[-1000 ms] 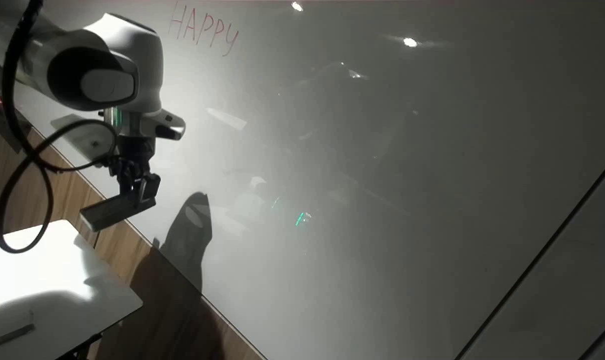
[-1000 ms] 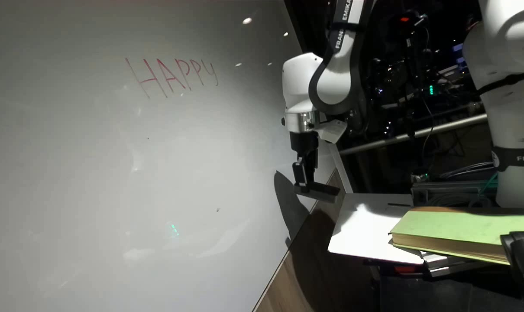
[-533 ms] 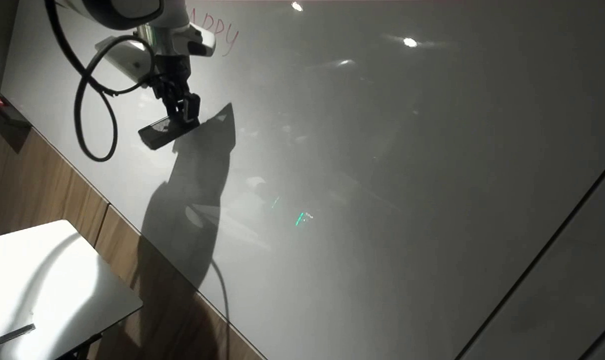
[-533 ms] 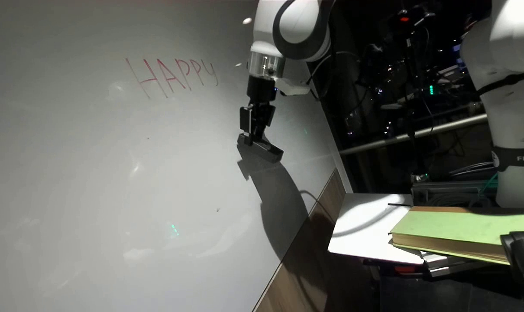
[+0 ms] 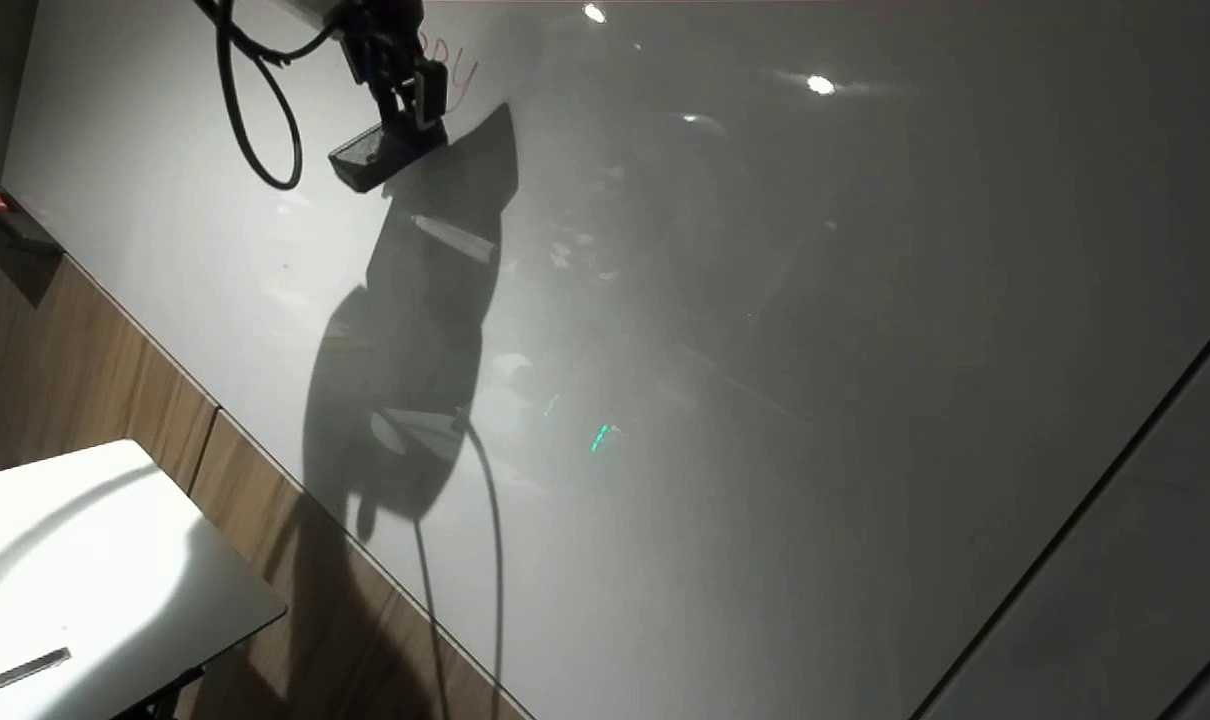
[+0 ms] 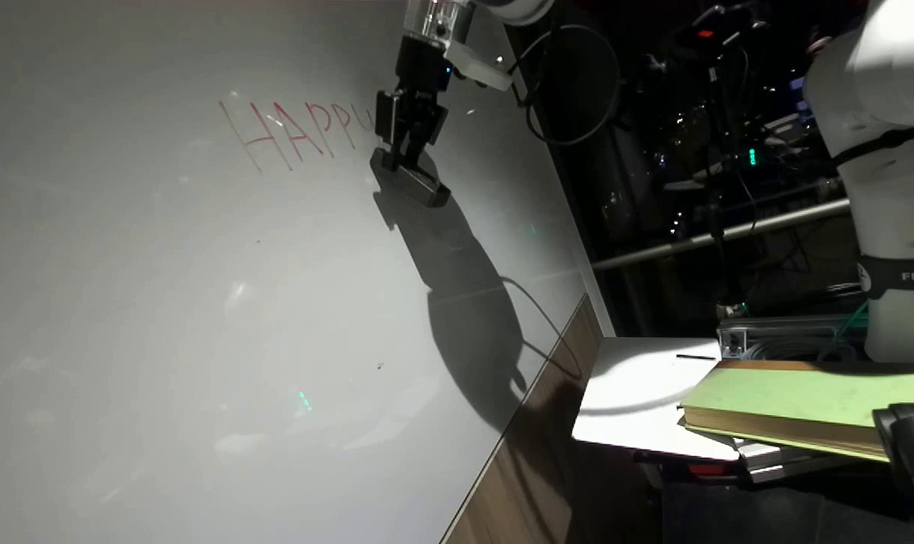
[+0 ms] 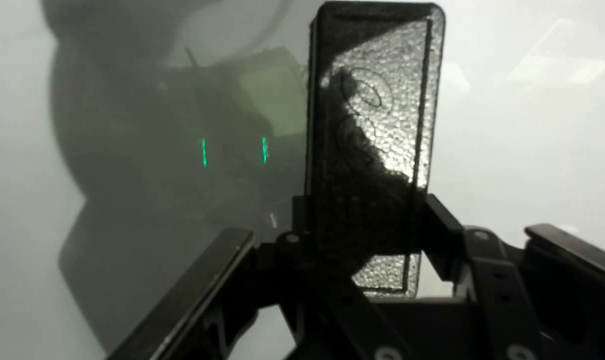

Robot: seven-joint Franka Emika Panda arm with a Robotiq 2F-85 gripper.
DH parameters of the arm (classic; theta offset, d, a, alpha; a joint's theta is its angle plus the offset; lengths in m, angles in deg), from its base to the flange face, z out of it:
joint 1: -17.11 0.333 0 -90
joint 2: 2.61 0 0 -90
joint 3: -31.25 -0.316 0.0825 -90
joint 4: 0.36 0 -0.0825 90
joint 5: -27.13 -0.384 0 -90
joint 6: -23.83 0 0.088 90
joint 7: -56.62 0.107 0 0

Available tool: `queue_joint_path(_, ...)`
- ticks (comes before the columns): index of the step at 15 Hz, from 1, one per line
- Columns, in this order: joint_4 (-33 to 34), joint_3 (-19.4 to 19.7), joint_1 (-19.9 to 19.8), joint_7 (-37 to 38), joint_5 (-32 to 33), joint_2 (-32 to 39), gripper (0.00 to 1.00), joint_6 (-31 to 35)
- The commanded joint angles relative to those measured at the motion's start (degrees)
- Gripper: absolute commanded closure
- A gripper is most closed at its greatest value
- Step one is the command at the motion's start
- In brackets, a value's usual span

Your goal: Use the duster to erase the writings on the whiteboard

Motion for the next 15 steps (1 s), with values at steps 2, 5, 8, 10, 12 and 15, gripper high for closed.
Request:
queue_joint_path(2,6.3,0.4,-2.2,-0.4,0.0,-2.3,0.7,0.9)
queue_joint_path(5,7.1,0.4,-3.1,-0.3,-0.1,-1.4,0.7,4.0)
queue_joint_path(8,5.6,0.4,-2.9,-0.5,-0.5,0.6,0.7,8.9)
queue_joint_path(10,4.5,0.5,-2.9,-0.6,-0.5,2.1,0.7,13.1)
queue_joint_path(12,3.7,0.5,-2.6,-0.7,-0.7,3.3,0.7,17.1)
queue_joint_path(15,3.3,-0.6,-2.8,0.0,-0.5,3.9,0.7,19.6)
